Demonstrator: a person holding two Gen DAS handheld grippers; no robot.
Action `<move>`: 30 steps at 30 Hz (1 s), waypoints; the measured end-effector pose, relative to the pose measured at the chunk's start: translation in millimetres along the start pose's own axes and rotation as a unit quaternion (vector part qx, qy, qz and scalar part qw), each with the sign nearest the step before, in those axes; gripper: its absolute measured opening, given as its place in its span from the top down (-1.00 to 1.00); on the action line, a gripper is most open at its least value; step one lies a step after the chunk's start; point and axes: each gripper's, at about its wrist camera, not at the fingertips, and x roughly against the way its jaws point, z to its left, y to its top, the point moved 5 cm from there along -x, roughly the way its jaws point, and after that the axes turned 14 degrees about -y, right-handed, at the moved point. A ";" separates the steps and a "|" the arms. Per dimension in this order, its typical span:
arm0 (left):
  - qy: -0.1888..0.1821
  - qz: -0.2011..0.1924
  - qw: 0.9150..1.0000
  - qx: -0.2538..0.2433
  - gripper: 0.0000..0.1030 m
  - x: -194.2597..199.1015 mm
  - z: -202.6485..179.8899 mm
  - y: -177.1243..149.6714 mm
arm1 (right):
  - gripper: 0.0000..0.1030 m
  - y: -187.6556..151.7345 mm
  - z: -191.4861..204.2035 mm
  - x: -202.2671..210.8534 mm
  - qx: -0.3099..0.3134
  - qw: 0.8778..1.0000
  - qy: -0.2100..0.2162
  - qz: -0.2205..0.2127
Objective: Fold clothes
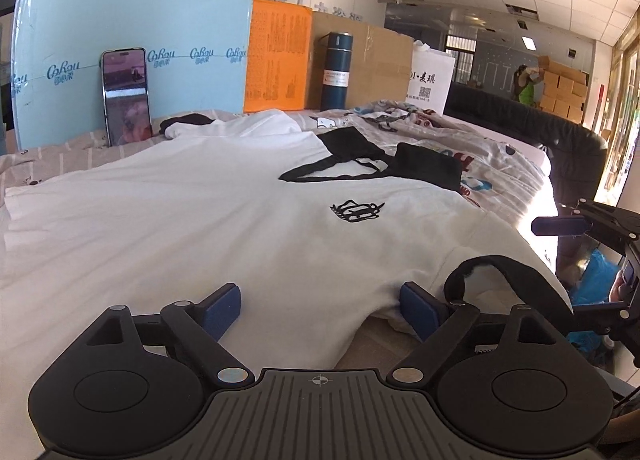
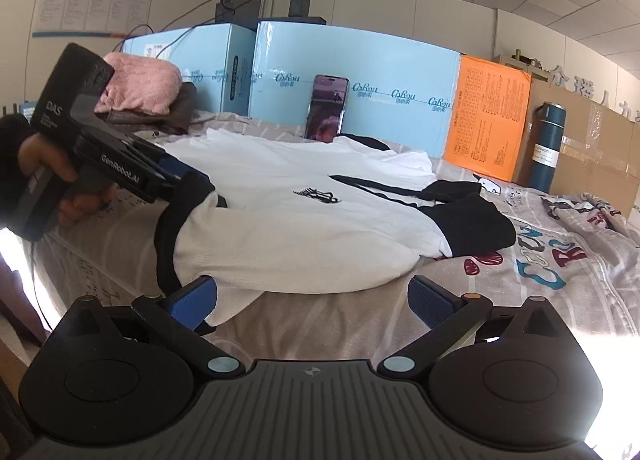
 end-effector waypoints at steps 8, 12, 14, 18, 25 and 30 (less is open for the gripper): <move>0.008 -0.059 0.998 0.006 -0.74 37.8 4.7 5.3 | -1.00 33.2 0.3 -23.2 -0.013 0.998 0.058 -0.032; -0.020 -0.074 0.997 -0.025 -0.78 53.1 -8.8 8.1 | -1.00 39.6 -13.7 -31.8 -0.063 0.995 0.077 -0.024; -0.040 -0.051 0.997 -0.048 -0.78 42.1 -19.3 6.0 | -1.00 39.1 -19.7 -33.3 -0.084 0.993 0.078 -0.020; -0.079 -0.006 0.992 -0.095 -0.79 20.8 -39.9 1.4 | -1.00 34.7 -26.6 -31.9 -0.107 0.992 0.072 -0.012; -0.091 -0.004 0.990 -0.103 -0.79 11.2 -41.5 -1.1 | -1.00 21.2 -8.3 -4.7 -0.062 0.992 0.106 0.017; -0.096 -0.018 0.990 -0.104 -0.79 14.9 -45.5 -3.7 | -1.00 5.4 20.5 -4.1 -0.009 0.994 0.094 0.051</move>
